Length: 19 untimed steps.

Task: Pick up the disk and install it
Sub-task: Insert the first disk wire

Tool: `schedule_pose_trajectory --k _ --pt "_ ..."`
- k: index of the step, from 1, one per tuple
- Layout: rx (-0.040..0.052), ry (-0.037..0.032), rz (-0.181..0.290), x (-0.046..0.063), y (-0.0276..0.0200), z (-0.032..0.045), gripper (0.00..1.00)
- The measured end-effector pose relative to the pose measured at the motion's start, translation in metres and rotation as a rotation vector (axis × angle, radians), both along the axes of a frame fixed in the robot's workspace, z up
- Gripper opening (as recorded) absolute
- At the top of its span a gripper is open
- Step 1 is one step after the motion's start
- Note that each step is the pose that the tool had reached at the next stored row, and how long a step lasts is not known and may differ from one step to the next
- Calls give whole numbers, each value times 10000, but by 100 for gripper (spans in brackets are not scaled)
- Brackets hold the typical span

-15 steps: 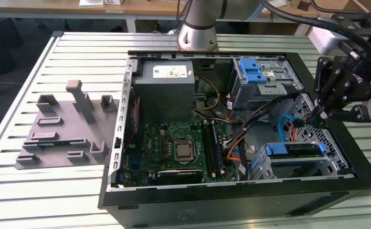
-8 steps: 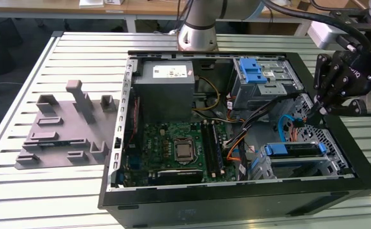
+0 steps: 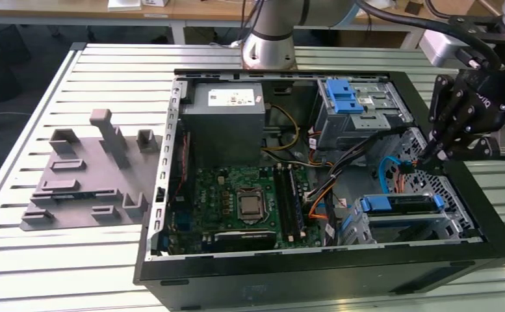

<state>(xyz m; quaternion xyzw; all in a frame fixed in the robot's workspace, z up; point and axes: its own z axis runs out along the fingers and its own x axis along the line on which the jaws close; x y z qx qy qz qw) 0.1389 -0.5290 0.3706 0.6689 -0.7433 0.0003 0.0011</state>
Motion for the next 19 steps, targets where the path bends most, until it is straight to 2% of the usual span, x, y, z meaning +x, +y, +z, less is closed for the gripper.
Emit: schedule_pose_trajectory --k 1,2,8,15,19 --pt "-3 0 -79 2 2 -5 18" --pt "-7 0 -152 4 5 -10 25" --pt "-8 1 -624 7 33 -34 25" --pt "-58 0 -799 12 126 -71 25" --pt "-396 -14 -863 12 135 -96 25"
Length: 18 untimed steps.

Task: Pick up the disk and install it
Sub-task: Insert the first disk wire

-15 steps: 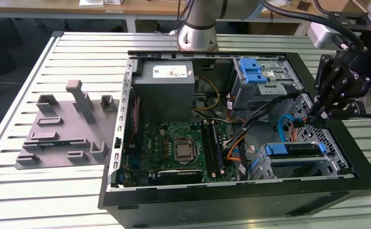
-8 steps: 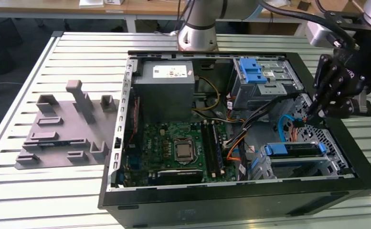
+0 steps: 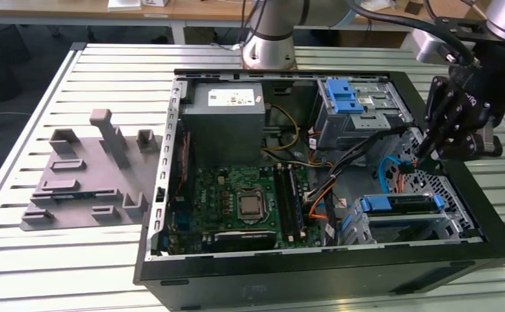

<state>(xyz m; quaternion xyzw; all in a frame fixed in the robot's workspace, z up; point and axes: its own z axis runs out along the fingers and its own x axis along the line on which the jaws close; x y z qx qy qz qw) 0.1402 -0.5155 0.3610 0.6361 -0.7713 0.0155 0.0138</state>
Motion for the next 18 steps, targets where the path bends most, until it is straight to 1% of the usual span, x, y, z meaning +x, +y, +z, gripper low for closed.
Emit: schedule_pose_trajectory --k 1,3,5,6,9,10,11,12,16,18 --pt "-56 0 -8 1 4 -7 25" --pt "-119 0 -25 4 18 -18 25" --pt "-213 1 -66 19 58 -46 25" --pt "-257 1 -67 21 58 -49 25" --pt "-469 0 -66 24 59 -59 25" --pt "-522 0 -67 24 59 -61 23" --pt "-547 0 -67 24 59 -62 23" --pt "-555 -1 -63 24 58 -62 17" --pt "-558 -4 63 25 54 -61 16" --pt "-557 -9 142 23 38 -61 16"
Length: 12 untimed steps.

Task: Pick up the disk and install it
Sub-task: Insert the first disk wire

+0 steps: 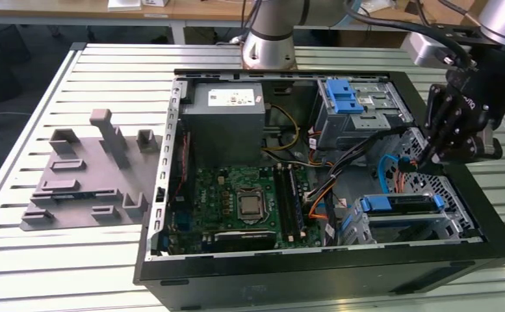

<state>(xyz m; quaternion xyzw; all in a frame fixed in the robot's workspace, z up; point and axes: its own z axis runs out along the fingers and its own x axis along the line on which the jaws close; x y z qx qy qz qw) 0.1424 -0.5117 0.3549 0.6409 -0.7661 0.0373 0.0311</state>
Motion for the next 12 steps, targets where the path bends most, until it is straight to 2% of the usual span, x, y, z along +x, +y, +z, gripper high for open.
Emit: schedule_pose_trajectory --k 5,12 --pt "1 -25 396 -8 -27 -4 16" --pt "-1 -84 697 -52 -85 -12 16"
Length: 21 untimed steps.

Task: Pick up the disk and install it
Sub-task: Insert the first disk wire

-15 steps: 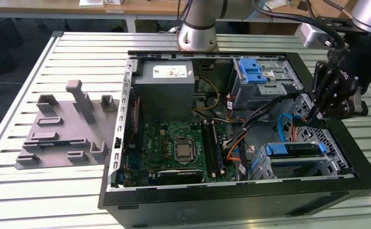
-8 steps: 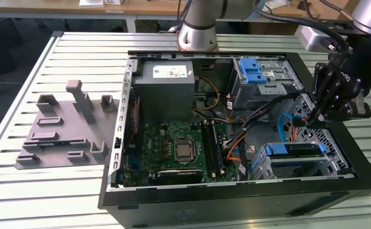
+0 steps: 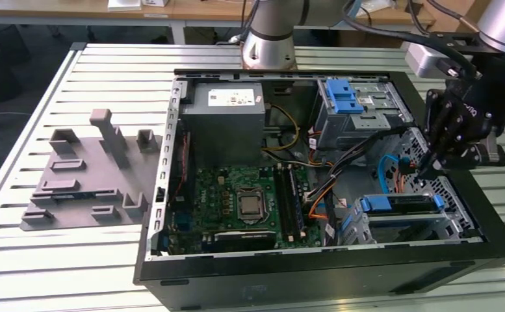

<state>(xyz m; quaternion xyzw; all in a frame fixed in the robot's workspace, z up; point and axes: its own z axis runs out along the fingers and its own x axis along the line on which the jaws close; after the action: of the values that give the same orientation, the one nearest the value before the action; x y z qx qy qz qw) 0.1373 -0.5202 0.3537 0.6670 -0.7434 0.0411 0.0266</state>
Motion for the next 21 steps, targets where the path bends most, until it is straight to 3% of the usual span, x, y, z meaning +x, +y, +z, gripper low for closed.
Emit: schedule_pose_trajectory --k 5,10,13,21 --pt "3 -32 279 -31 -22 -10 16" --pt "8 -184 288 -111 -61 -21 16" --pt "21 -238 329 -122 -100 -31 16" --pt "31 -379 727 -150 -148 -56 16"
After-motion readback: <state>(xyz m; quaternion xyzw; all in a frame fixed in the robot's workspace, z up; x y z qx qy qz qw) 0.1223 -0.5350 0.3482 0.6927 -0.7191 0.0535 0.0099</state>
